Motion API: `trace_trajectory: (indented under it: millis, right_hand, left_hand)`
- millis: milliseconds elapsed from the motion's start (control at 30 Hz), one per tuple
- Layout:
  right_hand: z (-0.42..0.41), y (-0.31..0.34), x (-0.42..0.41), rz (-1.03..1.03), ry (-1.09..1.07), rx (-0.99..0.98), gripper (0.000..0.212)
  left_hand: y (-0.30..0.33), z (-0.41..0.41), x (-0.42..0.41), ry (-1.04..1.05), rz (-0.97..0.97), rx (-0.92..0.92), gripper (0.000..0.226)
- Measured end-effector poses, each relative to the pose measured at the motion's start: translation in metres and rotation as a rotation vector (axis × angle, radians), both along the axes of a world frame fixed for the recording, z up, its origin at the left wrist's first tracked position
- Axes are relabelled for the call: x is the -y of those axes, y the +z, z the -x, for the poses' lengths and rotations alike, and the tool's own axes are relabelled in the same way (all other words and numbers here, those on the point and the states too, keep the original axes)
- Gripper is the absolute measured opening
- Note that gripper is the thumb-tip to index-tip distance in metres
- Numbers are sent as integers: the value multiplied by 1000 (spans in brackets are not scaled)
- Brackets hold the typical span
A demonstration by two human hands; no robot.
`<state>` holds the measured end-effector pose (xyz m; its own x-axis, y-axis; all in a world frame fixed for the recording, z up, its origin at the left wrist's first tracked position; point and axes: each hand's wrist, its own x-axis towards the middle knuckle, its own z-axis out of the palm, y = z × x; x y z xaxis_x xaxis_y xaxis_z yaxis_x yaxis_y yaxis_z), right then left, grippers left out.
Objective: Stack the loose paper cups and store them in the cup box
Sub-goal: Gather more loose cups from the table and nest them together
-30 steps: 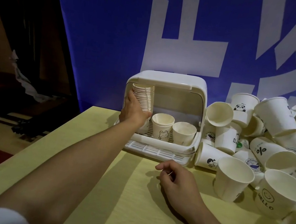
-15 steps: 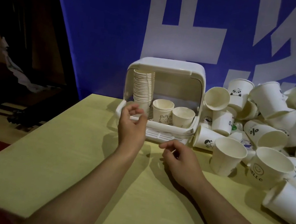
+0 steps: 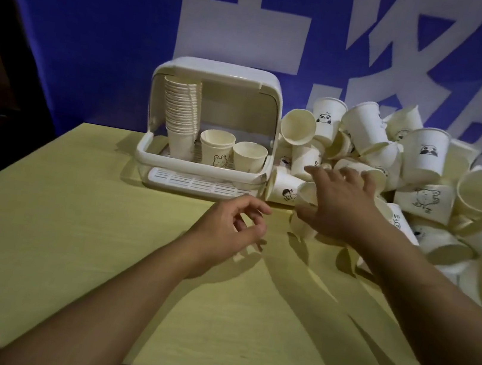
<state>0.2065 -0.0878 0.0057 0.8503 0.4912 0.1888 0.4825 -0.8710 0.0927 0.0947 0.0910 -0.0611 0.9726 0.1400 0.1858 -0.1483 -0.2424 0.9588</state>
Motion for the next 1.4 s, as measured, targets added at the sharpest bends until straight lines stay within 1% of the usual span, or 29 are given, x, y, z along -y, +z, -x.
trace_trajectory:
  millis: [100,167,233,333,400,433,500,600,667,767,833,933,1000,1067,1133,1300,1400]
  right_hand:
    - [-8,-8,0,30,1,-13,71]
    - [-9,-8,1,-3,0,-17,73]
    - [-5,-4,4,-142,26,-50,76]
    - [10,3,13,-454,86,-162,77]
    - [22,6,20,-566,129,-213,79]
    - [28,8,24,-576,148,-231,80]
    - [34,12,33,-549,156,-277,81]
    - [30,20,56,-560,110,-366,73]
    - [19,26,76,-608,49,-308,65]
    - [-1,25,99,-591,-80,-144,56]
    - [-13,19,105,-503,-147,-127,65]
    - [-25,4,99,-329,-191,-171,84]
    - [-30,-2,92,-293,-195,-183,89]
    - [-32,-3,88,-294,-194,-162,88]
    - [-31,1,88,-375,-189,-149,85]
    - [-21,36,96,-690,-161,-161,79]
    - [-7,49,96,-810,-90,-251,76]
  left_hand:
    - [0,1,-3,27,-51,24,28]
    - [1,1,-4,47,-92,45,36]
    - [2,2,-1,79,-120,70,52]
    - [7,2,11,97,-211,86,86]
    - [12,-3,25,42,-330,105,104]
    - [15,-6,34,7,-356,106,109]
    - [20,-13,53,-42,-327,94,110]
    - [25,-29,81,-17,-298,75,94]
    - [26,-42,94,41,-294,79,83]
    - [19,-56,107,145,-238,89,78]
    - [11,-58,110,171,-205,94,79]
    - [1,-54,102,136,-271,110,83]
    - [-1,-50,92,118,-272,118,83]
    - [-3,-46,85,114,-252,119,85]
    - [-2,-42,84,96,-262,101,88]
    - [1,-40,91,45,-353,59,101]
    - [3,-39,92,26,-361,16,111]
